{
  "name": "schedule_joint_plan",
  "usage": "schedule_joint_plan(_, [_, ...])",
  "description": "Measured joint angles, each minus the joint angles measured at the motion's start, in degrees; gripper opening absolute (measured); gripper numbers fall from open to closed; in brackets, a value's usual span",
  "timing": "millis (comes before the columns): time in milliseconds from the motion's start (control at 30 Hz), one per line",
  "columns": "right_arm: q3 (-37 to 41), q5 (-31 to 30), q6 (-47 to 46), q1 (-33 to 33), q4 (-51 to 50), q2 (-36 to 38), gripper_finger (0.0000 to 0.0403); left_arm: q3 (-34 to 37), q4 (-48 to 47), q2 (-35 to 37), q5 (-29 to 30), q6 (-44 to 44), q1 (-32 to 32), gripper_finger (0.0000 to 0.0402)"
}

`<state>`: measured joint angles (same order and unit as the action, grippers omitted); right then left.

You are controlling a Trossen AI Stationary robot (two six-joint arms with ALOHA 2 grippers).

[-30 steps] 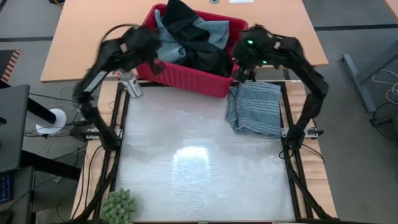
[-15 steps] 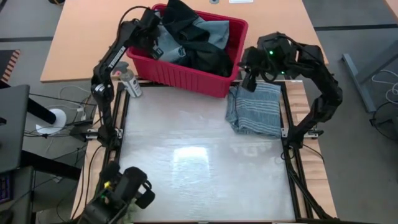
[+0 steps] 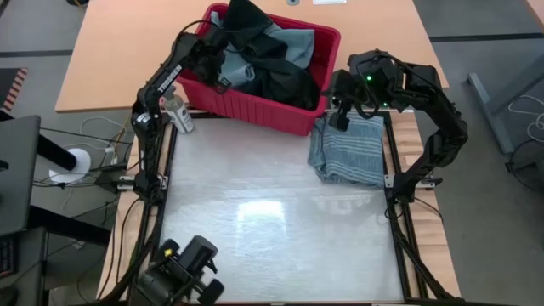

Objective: Fold Laundry from Bin
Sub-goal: Fold the black pants

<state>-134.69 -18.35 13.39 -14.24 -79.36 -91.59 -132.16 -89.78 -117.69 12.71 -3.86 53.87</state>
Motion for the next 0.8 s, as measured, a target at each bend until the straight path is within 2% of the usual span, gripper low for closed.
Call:
schedule_joint_plan(100, [0.0, 0.02, -0.02, 0.0, 0.93, 0.0, 0.0017, -0.02, -0.12, 0.0, -4.49, 2.03, -2.1, 0.0])
schedule_joint_plan(267, [0.0, 0.04, 0.0, 0.0, 2.47, 0.0, 0.0017, 0.0, -0.58, -0.02, -6.52, 3.56, -7.05, 0.0])
schedule_joint_plan(433, [0.0, 0.09, -0.33, 0.02, 2.78, 0.0, 0.0017, 0.07, -0.27, -0.15, -6.15, 4.15, -11.01, 0.0])
schedule_joint_plan(567, [0.0, 0.13, -0.59, 0.02, 2.89, 0.0, 0.0017, -0.11, -0.35, 0.04, -1.22, 3.75, -12.67, 0.0])
schedule_joint_plan(667, [0.0, 0.15, -0.96, 0.02, 2.79, 0.0, 0.0017, -0.13, -0.1, 2.78, -4.39, 3.94, -13.48, 0.0])
schedule_joint_plan(733, [0.0, 0.17, -0.94, 0.02, 2.63, 0.0, 0.0017, -0.39, 0.34, 5.73, -1.38, 3.47, -14.11, 0.0])
schedule_joint_plan(800, [0.0, 0.18, -0.91, 0.02, 2.62, 0.0, 0.0017, -0.44, 0.73, 8.01, 7.24, 1.79, -14.18, 0.0])
